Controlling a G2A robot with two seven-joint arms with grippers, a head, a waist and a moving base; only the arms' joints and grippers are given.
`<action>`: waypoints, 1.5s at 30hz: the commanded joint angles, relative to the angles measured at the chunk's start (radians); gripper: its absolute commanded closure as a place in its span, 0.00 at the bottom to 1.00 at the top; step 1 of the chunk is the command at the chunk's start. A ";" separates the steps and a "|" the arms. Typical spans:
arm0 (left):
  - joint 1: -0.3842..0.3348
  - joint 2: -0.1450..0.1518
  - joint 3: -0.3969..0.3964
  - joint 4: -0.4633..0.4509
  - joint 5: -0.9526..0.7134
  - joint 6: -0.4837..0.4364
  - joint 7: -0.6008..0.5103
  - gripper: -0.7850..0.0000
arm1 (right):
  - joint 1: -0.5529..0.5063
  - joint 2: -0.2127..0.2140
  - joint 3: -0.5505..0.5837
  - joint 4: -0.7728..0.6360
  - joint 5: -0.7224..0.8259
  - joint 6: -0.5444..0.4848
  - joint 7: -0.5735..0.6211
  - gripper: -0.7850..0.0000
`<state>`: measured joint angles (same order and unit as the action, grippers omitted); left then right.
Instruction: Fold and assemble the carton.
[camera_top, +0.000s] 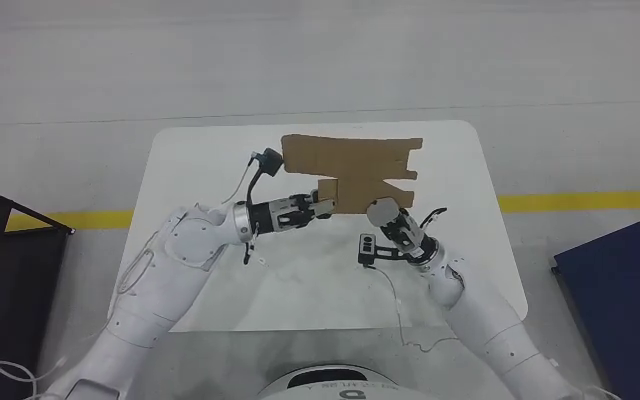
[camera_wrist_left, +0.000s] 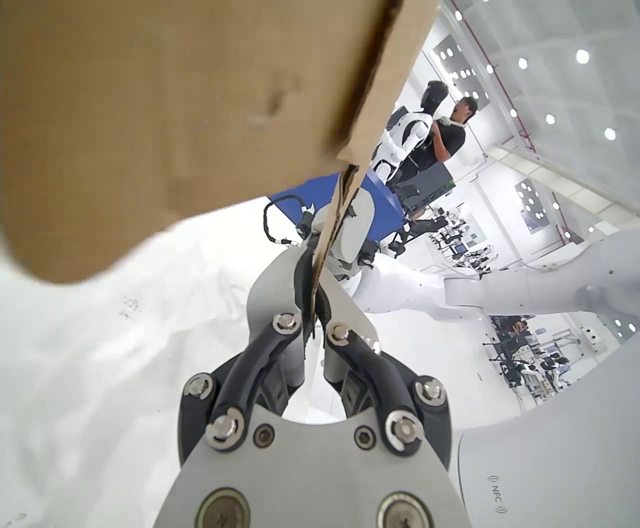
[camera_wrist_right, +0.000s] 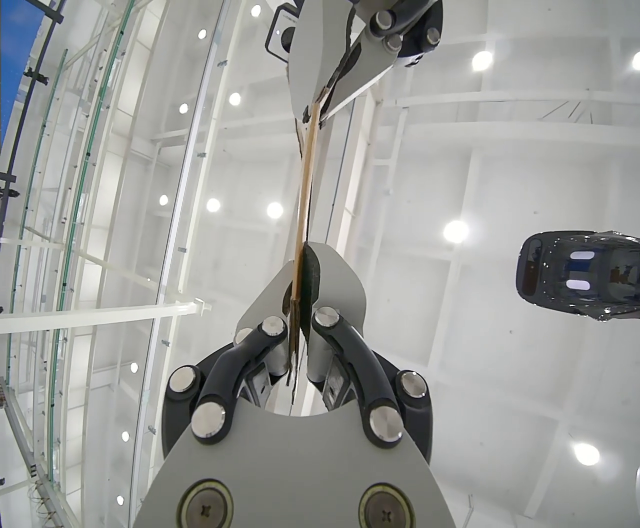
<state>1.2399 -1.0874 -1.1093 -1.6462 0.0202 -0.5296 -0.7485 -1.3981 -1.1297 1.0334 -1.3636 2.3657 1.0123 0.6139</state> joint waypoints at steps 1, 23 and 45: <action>0.007 0.002 -0.009 0.000 -0.027 0.004 -0.007 1.00 | 0.003 0.005 -0.008 0.001 0.011 0.000 -0.002 1.00; 0.069 0.032 -0.172 0.023 -0.303 -0.056 -0.078 0.00 | 0.015 0.055 -0.061 0.028 0.074 0.000 -0.005 1.00; -0.008 0.034 -0.144 0.105 -0.298 -0.026 -0.161 1.00 | 0.040 0.123 -0.149 -0.033 0.207 0.000 -0.142 1.00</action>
<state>1.2322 -1.0538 -1.2550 -1.5416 -0.2769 -0.5546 -0.9057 -1.3589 -1.0081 0.8861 -1.3974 2.5714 1.0123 0.4726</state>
